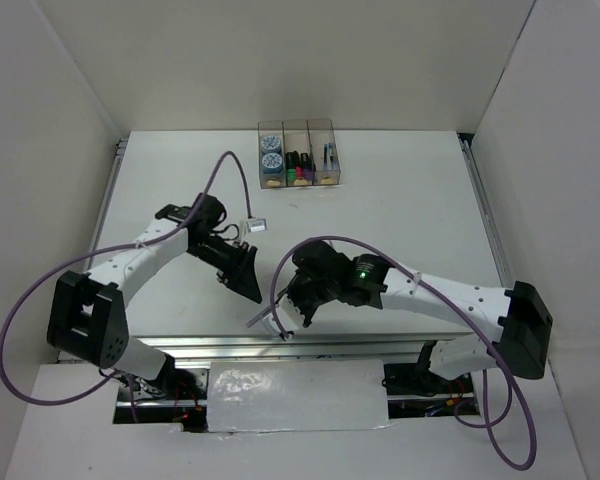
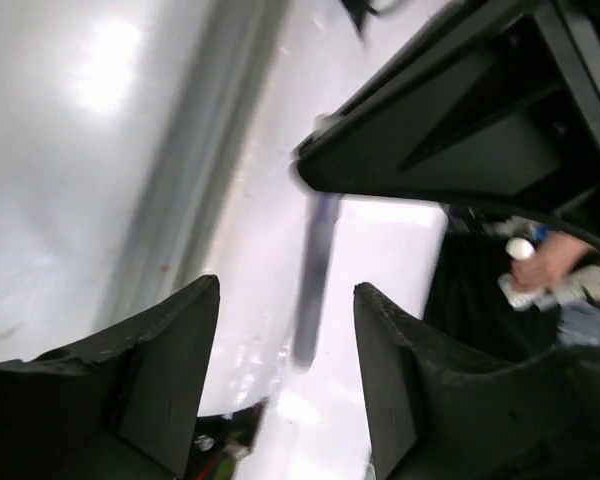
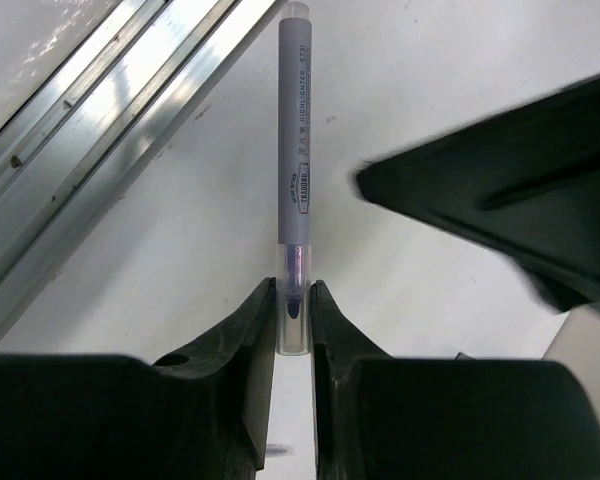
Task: Sort the stationery into containers
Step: Pass the stationery from the left arm to the right, then place the stationery into the container
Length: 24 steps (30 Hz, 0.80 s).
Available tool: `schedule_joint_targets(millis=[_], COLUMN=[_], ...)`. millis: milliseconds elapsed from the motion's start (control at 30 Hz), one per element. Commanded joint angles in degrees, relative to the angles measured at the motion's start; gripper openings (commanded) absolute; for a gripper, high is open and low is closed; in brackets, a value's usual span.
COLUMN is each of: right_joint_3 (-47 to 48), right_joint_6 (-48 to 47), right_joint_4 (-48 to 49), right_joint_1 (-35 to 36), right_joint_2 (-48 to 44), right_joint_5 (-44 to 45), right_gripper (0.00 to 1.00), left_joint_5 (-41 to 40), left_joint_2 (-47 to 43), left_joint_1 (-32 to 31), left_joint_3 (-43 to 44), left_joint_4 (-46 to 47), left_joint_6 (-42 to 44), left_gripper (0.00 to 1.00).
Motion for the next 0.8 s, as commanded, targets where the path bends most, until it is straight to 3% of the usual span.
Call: schedule_joint_targets(millis=[0,33,67,100,167,200,267,300,500,633,767], right_joint_3=[-3.1,-3.8,-5.0,-5.3,-5.2,-4.3,-2.4,0.9,25.2,40.8,51.4], right_joint_6=[0.2,0.3,1.1,2.2,5.0,9.6,16.7,24.9,61.9,84.5,91.0], right_joint_4=[0.3,0.2,0.3,0.7,2.3,4.3,7.2,8.6,10.4,11.1,9.5], right_joint_1=[-1.3,-1.8,-2.3,-3.1,-6.6,-8.1,-13.5,-15.4,-31.4,-37.6,-41.7], right_joint_2=[-4.2,-4.6,-5.5,-5.7,-5.7,-4.8,-3.0,0.1,16.3,28.9,38.2], right_joint_5=[1.2,1.3,1.1,0.8,-0.1,-1.4,-1.6,-1.2,-1.7,7.3,8.9], right_gripper=[0.05,0.04,0.04,0.03,0.01,0.00,0.00,0.00,0.00,0.00,0.00], left_joint_5=[-5.4,-7.7,-14.4,-18.2,-25.4,-31.6,-36.6,-40.9,-43.4,-45.1,-48.4], left_joint_2=[-4.9,-6.2,-9.6,-11.3,-16.0,-17.0,-18.6,-18.7,-17.6,-17.5,-17.7], left_joint_1=[5.0,7.9,9.4,11.0,14.5,15.7,16.5,16.7,18.2,18.1,17.7], left_joint_3=[1.9,2.6,3.1,3.8,3.9,3.6,3.5,3.4,1.6,-0.5,-2.3], left_joint_4=[12.2,15.1,18.3,21.3,28.7,30.8,33.3,33.6,33.4,34.4,35.4], left_joint_6=[-9.9,-12.3,-18.7,-21.5,-25.9,-26.5,-27.2,-27.9,-27.2,-27.3,-27.8], left_gripper=[0.69,0.69,0.91,0.99,0.99,0.99,0.99,0.99,0.99,0.99,0.99])
